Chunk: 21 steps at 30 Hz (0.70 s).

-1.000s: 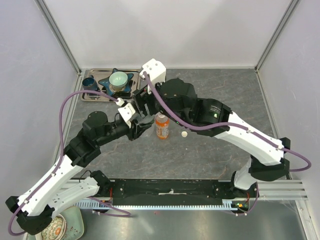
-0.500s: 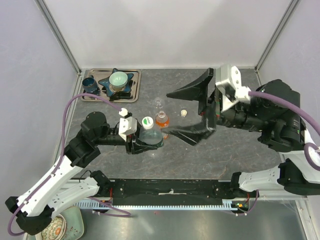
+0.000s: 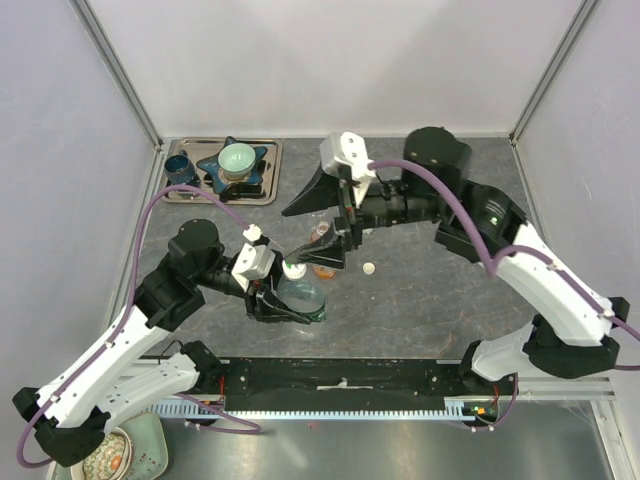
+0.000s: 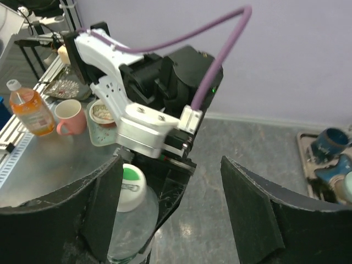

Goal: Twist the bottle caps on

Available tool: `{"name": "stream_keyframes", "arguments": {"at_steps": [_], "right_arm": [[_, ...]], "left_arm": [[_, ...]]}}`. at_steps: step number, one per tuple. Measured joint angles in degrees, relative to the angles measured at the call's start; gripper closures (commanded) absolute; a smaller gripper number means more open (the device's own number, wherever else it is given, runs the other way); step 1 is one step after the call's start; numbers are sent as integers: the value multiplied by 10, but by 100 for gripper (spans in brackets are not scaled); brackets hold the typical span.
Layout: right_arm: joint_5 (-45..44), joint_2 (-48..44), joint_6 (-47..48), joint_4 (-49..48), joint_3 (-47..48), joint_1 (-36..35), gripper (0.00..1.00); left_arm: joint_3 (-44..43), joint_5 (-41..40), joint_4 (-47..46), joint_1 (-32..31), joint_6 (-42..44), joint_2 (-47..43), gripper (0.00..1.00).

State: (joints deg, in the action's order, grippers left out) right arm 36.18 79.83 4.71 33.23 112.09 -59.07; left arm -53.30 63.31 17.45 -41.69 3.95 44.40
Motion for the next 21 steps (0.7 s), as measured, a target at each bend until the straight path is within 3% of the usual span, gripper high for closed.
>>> {"name": "stream_keyframes", "arguments": {"at_steps": [6, 21], "right_arm": [[74, 28, -28, 3, 0, 27, 32], [153, 22, -55, 0, -13, 35, 36]], "left_arm": [[-4, -2, 7, 0, 6, 1, 98], [-8, -32, 7, 0, 22, -2, 98]]}}
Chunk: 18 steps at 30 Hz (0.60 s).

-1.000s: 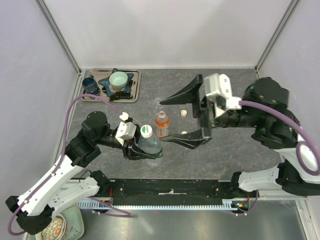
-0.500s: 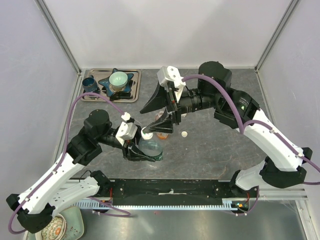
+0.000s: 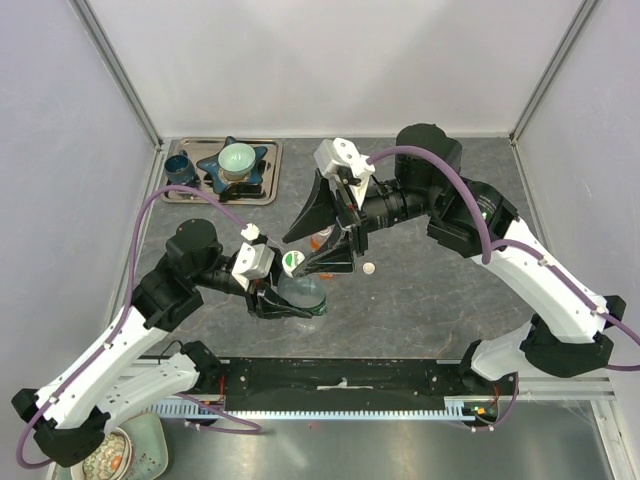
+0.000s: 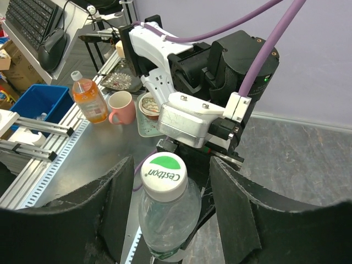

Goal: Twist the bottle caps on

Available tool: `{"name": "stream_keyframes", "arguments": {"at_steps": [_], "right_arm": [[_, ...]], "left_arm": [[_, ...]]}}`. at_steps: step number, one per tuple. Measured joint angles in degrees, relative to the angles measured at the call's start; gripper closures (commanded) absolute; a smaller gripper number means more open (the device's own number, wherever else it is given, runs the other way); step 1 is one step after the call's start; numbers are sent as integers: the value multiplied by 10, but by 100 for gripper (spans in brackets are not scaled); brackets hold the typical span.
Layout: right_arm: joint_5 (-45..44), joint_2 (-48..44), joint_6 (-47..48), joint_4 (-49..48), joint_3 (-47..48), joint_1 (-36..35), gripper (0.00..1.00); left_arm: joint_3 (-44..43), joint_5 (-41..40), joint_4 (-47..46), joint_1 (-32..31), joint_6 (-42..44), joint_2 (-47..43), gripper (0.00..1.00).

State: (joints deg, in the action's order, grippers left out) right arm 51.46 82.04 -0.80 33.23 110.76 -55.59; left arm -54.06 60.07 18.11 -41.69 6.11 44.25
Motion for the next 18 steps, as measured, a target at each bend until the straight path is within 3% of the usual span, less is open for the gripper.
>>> {"name": "stream_keyframes", "arguments": {"at_steps": [10, 18], "right_arm": [[15, 0, -10, -11, -24, 1, 50], [17, -9, -9, -29, -44, 1, 76]], "left_arm": [[0, -11, 0, 0, 0, -1, 98], [-1, -30, 2, 2, 0, -1, 98]]}}
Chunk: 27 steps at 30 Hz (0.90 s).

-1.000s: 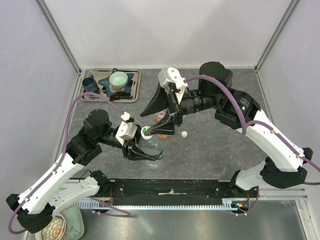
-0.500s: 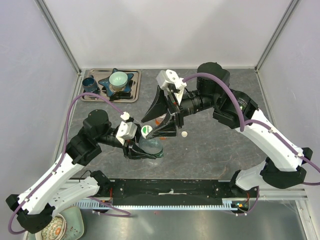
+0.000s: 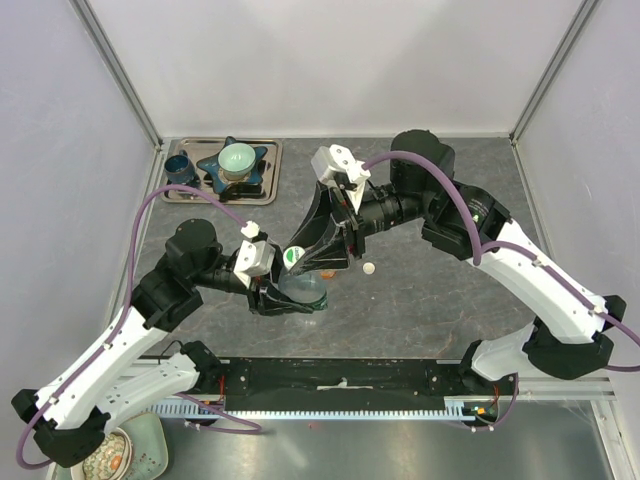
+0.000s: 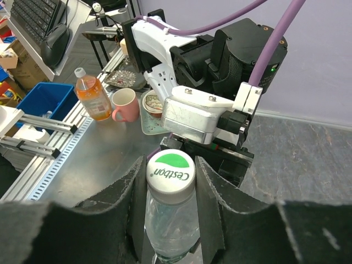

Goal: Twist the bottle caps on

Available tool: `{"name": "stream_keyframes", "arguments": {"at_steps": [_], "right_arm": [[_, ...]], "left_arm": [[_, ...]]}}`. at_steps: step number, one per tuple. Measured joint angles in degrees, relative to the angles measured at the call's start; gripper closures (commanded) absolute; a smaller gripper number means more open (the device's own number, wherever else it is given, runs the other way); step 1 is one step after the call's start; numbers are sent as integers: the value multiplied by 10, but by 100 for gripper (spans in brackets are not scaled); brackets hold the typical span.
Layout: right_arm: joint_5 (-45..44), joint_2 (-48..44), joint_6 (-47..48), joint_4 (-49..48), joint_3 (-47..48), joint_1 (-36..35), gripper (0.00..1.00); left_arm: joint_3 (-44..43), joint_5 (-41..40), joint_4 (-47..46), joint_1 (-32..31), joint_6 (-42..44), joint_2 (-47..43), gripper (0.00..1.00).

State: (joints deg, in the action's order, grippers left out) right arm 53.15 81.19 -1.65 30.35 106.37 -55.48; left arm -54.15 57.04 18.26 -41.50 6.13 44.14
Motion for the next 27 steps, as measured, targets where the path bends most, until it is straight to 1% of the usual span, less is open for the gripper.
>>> {"name": "stream_keyframes", "arguments": {"at_steps": [2, 4, 5, 8, 14, 23, 27], "right_arm": [[-3, -4, 1, -7, -7, 0, 82], [-10, -9, 1, -16, -16, 2, 85], [-17, -13, 2, -21, -23, 2, 91], [-54, -26, 2, -34, -42, 1, 100], [-169, -53, -6, -60, -83, -1, 100], [-318, -46, -55, -99, -111, -16, 100], [-454, -19, -61, -101, -100, -71, 100]], "left_arm": [[0, -5, 0, 0, 0, 0, 98], [0, -13, 1, 0, 1, -1, 98], [0, -17, 2, 0, 2, -2, 98], [0, -50, 6, 0, 7, -3, 98], [0, -140, 10, 3, 10, -4, 98], [19, -252, 15, 14, 9, -21, 98], [28, -287, 26, 25, 7, -36, 98]]}}
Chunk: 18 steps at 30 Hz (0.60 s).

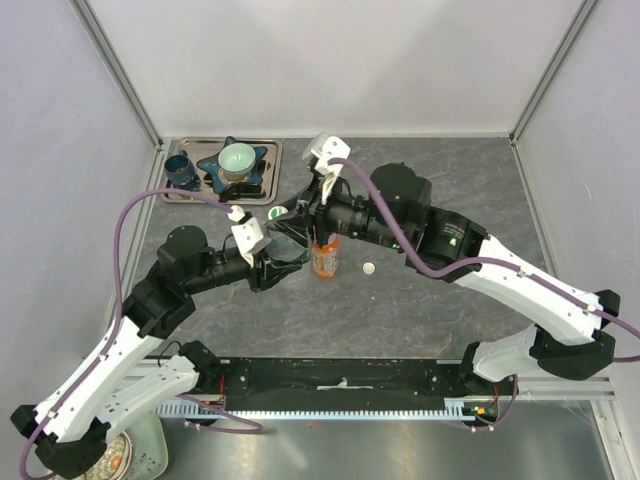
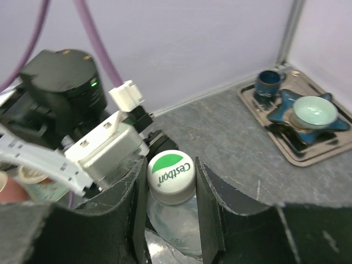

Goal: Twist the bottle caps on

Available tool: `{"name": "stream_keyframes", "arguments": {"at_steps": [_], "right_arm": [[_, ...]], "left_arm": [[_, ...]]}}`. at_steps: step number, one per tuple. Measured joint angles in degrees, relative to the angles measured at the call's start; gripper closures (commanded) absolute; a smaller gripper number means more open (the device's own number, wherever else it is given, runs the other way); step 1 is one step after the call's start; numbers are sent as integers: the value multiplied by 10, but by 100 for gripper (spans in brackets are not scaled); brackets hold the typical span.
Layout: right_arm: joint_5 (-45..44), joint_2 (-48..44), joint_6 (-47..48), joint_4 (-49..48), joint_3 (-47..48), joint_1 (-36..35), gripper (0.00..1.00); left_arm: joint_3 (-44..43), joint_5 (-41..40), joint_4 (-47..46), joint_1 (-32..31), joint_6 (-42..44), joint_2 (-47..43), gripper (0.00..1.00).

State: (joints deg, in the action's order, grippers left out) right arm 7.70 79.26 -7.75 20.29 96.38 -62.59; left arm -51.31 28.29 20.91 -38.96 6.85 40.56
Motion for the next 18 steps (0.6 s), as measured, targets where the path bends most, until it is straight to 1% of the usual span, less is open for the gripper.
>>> {"name": "stream_keyframes", "arguments": {"at_steps": [7, 9, 10, 11, 12, 13, 14, 15, 16, 18], "right_arm": [[-265, 74, 1, 5, 76, -90, 100], [-335, 102, 2, 11, 103, -105, 89], [-359, 117, 4, 17, 117, -110, 76], [-381, 131, 7, 26, 130, -113, 71], [-392, 140, 8, 35, 140, -114, 66], [-398, 147, 9, 45, 149, -115, 57], [-401, 153, 10, 55, 157, -115, 51], [-401, 154, 10, 62, 162, -115, 43], [-399, 154, 12, 68, 165, -115, 31], [-395, 150, 11, 73, 166, -113, 20]], "left_arm": [[4, -87, 7, 14, -9, -23, 98], [8, -120, 9, 17, -11, -24, 98], [11, -134, 11, 18, -14, -25, 98], [14, -147, 14, 21, -17, -26, 98], [17, -155, 16, 22, -21, -27, 98], [21, -163, 18, 23, -24, -29, 98], [24, -168, 17, 24, -26, -30, 98], [26, -169, 17, 25, -26, -31, 98], [26, -170, 14, 25, -25, -33, 98], [26, -162, 8, 24, -23, -36, 98]]}}
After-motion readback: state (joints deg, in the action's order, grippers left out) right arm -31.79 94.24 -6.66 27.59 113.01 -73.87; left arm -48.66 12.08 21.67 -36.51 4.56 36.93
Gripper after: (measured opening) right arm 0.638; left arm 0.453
